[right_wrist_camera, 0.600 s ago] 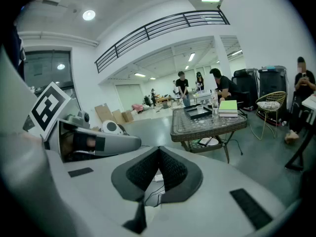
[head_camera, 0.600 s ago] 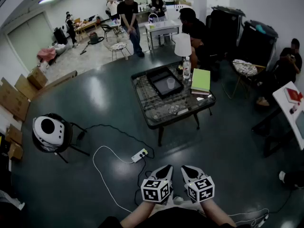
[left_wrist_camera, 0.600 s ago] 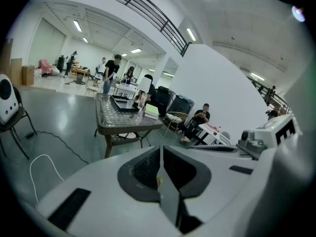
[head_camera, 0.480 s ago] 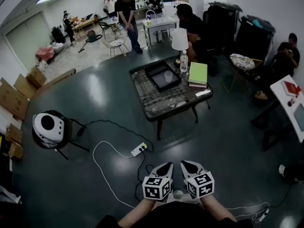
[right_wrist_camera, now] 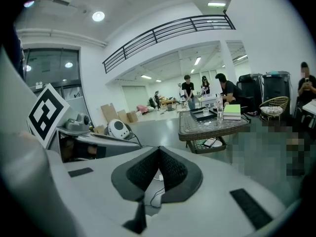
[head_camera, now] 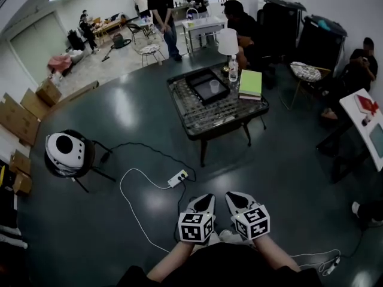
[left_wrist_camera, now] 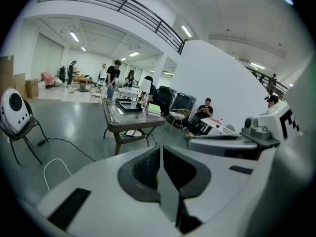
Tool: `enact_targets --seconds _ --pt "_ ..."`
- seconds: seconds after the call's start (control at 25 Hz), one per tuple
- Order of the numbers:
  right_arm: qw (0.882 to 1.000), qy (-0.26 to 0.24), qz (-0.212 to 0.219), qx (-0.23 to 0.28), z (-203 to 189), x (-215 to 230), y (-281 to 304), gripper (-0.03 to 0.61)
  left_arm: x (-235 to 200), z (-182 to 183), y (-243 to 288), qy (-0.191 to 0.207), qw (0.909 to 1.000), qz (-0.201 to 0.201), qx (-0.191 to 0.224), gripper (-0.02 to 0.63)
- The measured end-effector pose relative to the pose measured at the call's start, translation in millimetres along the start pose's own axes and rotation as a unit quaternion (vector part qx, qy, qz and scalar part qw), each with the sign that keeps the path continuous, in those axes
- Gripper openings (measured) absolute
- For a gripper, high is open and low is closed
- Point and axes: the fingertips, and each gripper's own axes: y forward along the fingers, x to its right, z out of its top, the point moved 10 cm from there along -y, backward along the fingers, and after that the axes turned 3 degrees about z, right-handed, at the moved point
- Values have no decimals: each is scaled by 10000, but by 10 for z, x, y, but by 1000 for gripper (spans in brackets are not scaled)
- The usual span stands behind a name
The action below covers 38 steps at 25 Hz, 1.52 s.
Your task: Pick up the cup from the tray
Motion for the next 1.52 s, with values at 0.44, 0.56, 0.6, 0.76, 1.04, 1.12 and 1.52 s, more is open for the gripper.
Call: enact_targets --seconds 0.44,0.56,0.6,0.76,1.04,1.12,1.52 --pt "9997 -99 98 202 12 -37 -188 11 101 -106 -56 -88 10000 -7 -36 29" --pt "9997 -119 89 200 -40 -11 -240 11 144 -185 -30 -148 9999 -10 -57 29" --pt "9997 -118 89 196 -49 5 -256 11 164 -197 -20 -153 9999 -6 -65 29" --pt "9998 -52 76 192 -55 47 -289 11 206 -220 -7 -217 9997 29 -120 29" --pt "9998 121 42 179 -71 114 -277 11 205 -158 63 -248 9995 24 -198 29" --pt "9997 141 19 182 -49 184 -259 11 221 -115 132 -208 9996 -7 -196 29" --pt "9998 149 6 159 211 592 75 11 111 299 597 -57 9999 -28 -137 29"
